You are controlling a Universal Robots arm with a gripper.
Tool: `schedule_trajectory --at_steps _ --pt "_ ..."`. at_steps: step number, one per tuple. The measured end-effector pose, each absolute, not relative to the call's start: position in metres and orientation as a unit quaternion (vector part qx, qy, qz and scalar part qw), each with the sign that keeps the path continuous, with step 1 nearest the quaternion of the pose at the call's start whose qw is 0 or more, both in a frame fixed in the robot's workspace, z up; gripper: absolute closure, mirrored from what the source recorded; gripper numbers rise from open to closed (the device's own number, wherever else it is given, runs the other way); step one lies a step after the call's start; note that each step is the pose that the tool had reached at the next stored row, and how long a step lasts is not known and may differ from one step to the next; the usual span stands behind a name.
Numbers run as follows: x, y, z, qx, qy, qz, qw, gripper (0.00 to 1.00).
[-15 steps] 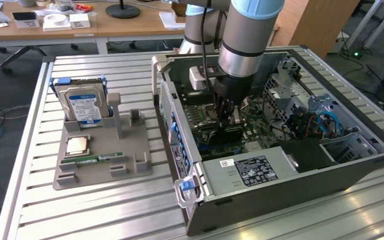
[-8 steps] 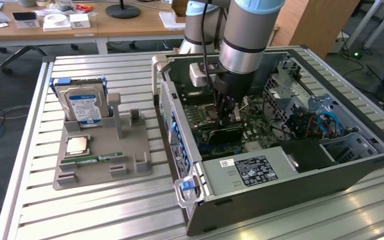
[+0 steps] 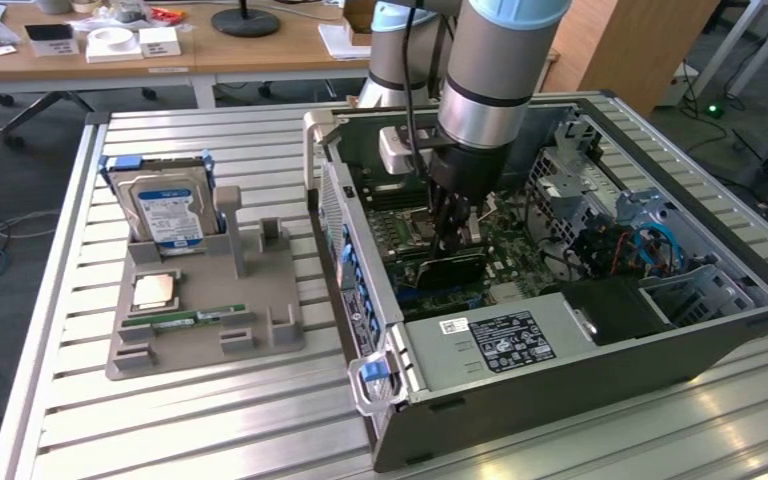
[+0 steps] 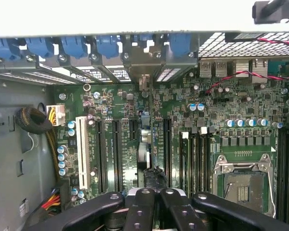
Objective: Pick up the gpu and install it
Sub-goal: 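Press down on the gpu until it lock into place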
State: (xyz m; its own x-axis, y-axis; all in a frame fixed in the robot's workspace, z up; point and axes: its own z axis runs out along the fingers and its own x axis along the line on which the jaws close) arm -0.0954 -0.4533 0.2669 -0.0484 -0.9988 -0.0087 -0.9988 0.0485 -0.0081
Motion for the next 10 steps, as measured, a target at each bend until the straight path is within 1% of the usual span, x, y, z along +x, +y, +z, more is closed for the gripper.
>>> schedule_trajectory --at_steps 10 --pt "-0.0954 -0.4533 0.267 -0.69 0.724 0.0 0.006 0.89"
